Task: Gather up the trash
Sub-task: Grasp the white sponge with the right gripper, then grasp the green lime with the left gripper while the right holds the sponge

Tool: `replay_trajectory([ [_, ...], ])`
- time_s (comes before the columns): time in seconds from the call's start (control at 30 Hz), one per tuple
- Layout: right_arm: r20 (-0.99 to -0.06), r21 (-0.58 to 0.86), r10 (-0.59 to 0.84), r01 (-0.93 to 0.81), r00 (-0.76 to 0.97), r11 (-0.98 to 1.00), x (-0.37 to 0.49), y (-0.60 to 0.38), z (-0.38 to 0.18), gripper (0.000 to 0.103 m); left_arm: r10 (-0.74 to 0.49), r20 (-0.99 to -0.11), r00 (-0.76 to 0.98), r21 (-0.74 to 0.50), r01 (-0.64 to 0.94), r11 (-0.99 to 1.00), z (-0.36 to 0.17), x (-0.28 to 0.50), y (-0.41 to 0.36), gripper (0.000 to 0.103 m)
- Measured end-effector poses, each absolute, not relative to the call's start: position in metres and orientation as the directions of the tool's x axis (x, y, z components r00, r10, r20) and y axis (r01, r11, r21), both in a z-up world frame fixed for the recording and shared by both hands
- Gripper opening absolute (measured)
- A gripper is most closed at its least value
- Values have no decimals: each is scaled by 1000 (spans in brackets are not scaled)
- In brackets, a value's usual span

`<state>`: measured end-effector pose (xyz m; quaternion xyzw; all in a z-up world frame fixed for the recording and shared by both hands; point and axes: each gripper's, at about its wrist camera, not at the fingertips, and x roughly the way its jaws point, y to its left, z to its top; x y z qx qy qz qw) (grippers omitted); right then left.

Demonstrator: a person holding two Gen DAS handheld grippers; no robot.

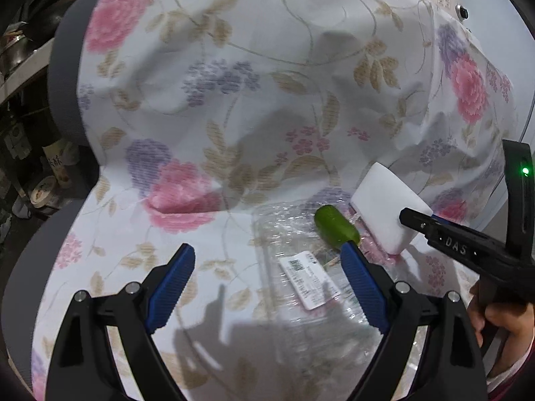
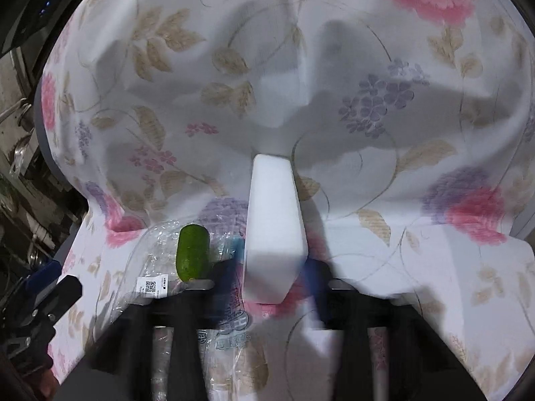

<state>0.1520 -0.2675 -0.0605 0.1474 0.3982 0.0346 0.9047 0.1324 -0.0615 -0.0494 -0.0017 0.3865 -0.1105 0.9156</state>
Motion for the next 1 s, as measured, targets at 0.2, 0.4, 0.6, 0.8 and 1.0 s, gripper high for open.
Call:
replay_trajectory([
  [0.2, -683, 178, 56, 91, 729, 980, 114, -286, -36, 28, -235, -725, 647, -101, 238, 966, -50, 145, -92, 80],
  [0.4, -638, 146, 3, 116, 770, 983, 76, -307, -24, 29, -235, -771, 593, -120, 227, 967, -52, 166, -129, 66],
  [0.6, -631, 142, -8, 125, 776, 982, 66, -315, -28, 29, -168, -805, 569, -71, 189, 979, -77, 190, -150, 66],
  [0.8, -637, 153, -2, 128, 771, 980, 61, -317, -34, 29, -139, -835, 532, -47, 183, 982, -98, 196, -156, 66],
  [1.0, -629, 160, -3, 133, 777, 978, 51, -318, -29, 29, -191, -809, 556, -86, 210, 974, -86, 193, -151, 32],
])
